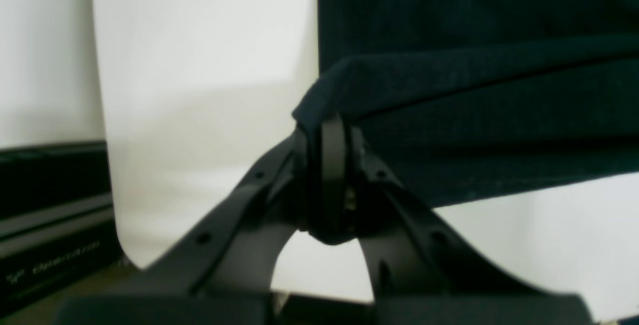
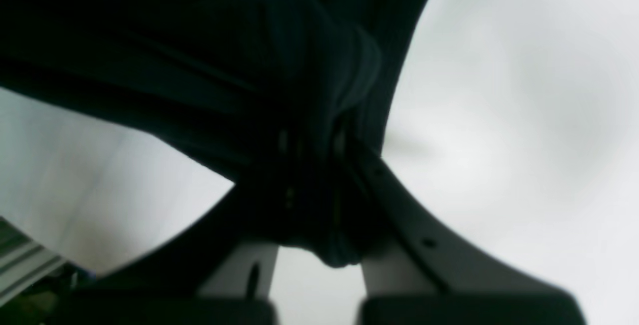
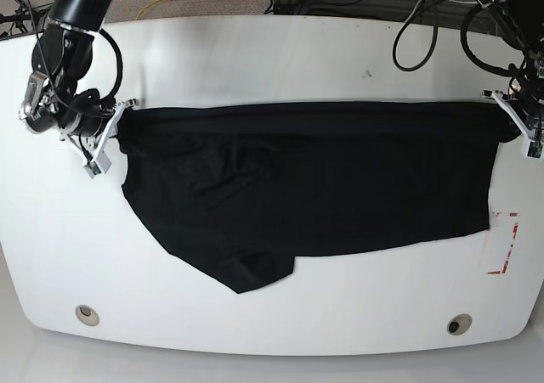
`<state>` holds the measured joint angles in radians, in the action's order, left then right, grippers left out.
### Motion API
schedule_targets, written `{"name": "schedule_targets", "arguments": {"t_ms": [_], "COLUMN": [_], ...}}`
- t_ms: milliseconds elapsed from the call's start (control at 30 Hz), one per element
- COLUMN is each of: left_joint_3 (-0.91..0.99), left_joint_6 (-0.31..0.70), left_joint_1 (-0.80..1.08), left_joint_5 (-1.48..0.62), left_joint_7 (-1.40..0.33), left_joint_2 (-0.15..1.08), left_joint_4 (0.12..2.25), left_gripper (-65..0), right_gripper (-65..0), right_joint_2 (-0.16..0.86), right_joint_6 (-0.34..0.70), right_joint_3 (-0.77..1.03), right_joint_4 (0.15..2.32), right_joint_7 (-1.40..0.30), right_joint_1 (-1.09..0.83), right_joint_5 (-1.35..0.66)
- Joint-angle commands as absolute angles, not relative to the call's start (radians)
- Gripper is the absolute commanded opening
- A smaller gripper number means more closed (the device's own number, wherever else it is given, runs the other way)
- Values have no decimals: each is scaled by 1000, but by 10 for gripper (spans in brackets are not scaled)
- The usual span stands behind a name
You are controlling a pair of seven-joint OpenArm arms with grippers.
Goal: Fold the T-shirt properly
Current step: 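Swing the lifted hem over the shirt and lay it down, releasing, then press and smooth the folded shirt's side with the right gripper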
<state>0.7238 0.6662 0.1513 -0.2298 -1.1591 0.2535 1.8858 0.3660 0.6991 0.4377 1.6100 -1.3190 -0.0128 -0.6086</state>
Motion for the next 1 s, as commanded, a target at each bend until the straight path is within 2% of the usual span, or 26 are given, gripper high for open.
{"name": "schedule_targets", "arguments": {"t_ms": [0, 200, 267, 367, 433, 500, 567, 667, 733, 800, 967], "left_joint_3": [730, 720, 694, 674, 674, 671, 671, 671, 674, 677, 751], "left_joint_6": [656, 667, 696, 698, 698, 698, 698, 698, 698, 698, 698], "left_joint_1": [162, 208, 216, 234, 237, 237, 237, 237, 236, 232, 231], "left_joint_5": [-206, -205, -202, -200, -200, -200, -200, -205, -208, -214, -295], "left_joint_7": [-1150, -1150, -1150, -1153, -1153, -1156, -1156, -1156, -1156, -1156, -1158], "left_joint_2": [277, 283, 285, 297, 298, 300, 305, 338, 354, 360, 383], "left_joint_4": [1900, 1899, 1899, 1899, 1897, 1888, 1874, 1856, 1851, 1856, 1903], "left_gripper": [-650, -650, -622, -460, -339, -215, -132, -111, -115, -115, -115], "right_gripper": [-640, -629, -629, -628, -599, -507, -393, -209, -141, -113, -111], "right_joint_2": [394, 394, 394, 394, 394, 394, 395, 395, 395, 394, 367], "right_joint_6": [698, 698, 698, 698, 698, 698, 698, 698, 698, 698, 698], "right_joint_3": [449, 449, 449, 449, 447, 447, 447, 450, 453, 464, 516], "right_joint_4": [1638, 1639, 1639, 1641, 1641, 1643, 1659, 1739, 1804, 1871, 1995], "right_joint_7": [-1316, -1316, -1316, -1316, -1317, -1317, -1317, -1317, -1317, -1319, -1320], "right_joint_1": [-35, -94, -107, -136, -151, -166, -183, -226, -249, -272, -325], "right_joint_5": [-613, -616, -616, -616, -616, -616, -616, -616, -618, -618, -653]}}
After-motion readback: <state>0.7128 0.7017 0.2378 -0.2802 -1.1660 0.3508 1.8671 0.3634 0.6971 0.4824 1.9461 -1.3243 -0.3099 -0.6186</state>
